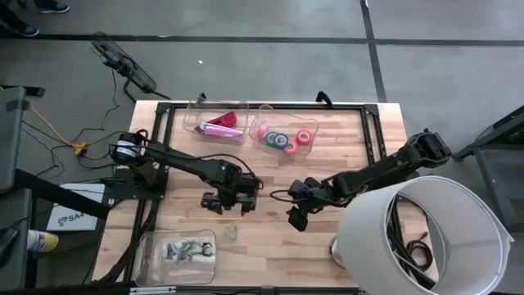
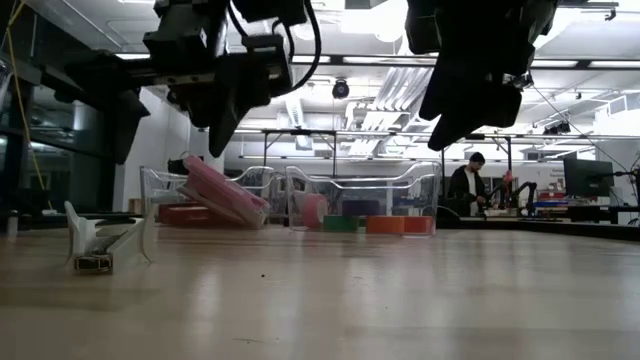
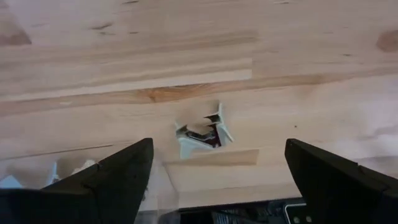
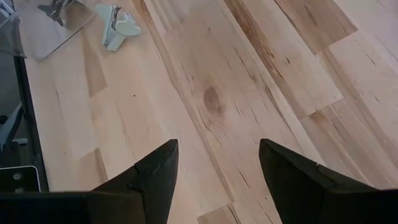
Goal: Pick and place Stapler, Stapler remover, tape
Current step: Put the gray stapler remover into the bottom transparent bin
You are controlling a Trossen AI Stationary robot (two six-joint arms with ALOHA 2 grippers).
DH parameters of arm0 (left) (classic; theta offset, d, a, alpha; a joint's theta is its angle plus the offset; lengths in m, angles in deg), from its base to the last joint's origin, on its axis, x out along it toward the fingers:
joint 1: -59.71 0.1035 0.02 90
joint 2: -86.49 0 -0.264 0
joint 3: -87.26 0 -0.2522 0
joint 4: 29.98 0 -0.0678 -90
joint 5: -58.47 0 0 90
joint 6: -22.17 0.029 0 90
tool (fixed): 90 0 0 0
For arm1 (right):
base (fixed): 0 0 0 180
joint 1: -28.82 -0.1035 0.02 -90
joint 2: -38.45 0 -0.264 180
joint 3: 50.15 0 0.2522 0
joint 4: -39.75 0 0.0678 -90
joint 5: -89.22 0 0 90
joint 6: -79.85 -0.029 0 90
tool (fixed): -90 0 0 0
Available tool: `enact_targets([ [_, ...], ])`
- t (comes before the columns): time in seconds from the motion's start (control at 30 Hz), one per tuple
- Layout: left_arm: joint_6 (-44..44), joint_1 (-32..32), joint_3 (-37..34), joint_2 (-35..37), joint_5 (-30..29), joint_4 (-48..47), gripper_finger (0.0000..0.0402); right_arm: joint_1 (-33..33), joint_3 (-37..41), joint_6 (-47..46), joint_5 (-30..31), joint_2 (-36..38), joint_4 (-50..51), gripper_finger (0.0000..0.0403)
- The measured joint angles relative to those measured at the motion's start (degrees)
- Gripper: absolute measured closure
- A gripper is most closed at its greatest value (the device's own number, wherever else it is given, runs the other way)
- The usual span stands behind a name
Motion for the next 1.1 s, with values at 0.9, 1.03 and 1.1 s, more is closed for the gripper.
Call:
enact_targets([
  [0.9,0.6,-0.8,0.0,-8.6,10.8,2.8,0.0044,0.0,0.0,0.0,0.3,0.0,0.7,0.0187],
  [1.03,0.7,-0.8,0.0,-8.7,11.1,3.2,0.0044,0.0,0.0,0.0,0.3,0.0,0.7,0.0187],
  [1.1,0.8,-0.8,0.0,-8.7,11.7,3.5,0.0044,0.0,0.0,0.0,0.3,0.0,0.7,0.0187],
])
